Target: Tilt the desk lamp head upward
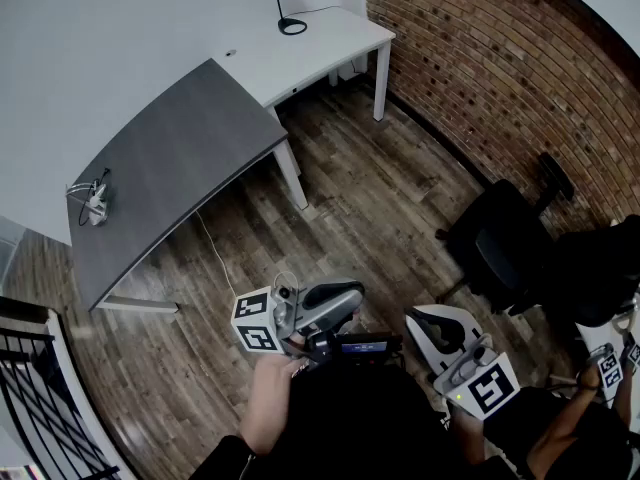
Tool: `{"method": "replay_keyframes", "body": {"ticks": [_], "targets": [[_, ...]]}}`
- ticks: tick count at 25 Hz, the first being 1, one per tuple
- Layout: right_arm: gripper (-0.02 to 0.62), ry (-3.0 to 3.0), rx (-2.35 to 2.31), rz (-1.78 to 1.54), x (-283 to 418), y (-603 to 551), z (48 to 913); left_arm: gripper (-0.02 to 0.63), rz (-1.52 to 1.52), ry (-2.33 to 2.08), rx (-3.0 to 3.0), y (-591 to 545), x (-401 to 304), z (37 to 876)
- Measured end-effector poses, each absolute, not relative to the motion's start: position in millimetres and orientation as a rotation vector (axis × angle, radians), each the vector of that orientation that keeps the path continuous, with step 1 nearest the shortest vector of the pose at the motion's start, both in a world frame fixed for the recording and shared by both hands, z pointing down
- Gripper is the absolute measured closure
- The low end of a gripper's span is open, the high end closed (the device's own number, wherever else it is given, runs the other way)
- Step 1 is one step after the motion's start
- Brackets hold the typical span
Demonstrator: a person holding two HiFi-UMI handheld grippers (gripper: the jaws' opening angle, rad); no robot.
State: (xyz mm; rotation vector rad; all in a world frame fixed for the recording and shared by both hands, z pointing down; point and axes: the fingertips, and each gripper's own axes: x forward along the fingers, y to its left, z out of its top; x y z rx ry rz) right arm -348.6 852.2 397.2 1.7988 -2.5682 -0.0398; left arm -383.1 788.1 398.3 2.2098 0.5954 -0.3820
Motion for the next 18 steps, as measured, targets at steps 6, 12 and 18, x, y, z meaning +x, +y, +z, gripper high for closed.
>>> {"method": "replay_keyframes", "body": {"ticks": [6, 12, 18], "targets": [[0.581, -2.565, 1.799, -0.034, -348.7, 857.5, 399.8, 0.594, -0.380, 0.585, 2.208, 790.1, -386.1, 399.4], [0.581, -2.577, 1.806, -0.030, -344.3, 865.3, 402.1, 0.594, -0.369, 0.582, 2.212, 797.6, -382.6, 402.9], [0.580, -2.607, 1.830, -0.025, -338.5, 869.7, 396.8, 0.594, -0.350, 0.575, 2.215, 802.2, -377.8, 400.0]]}}
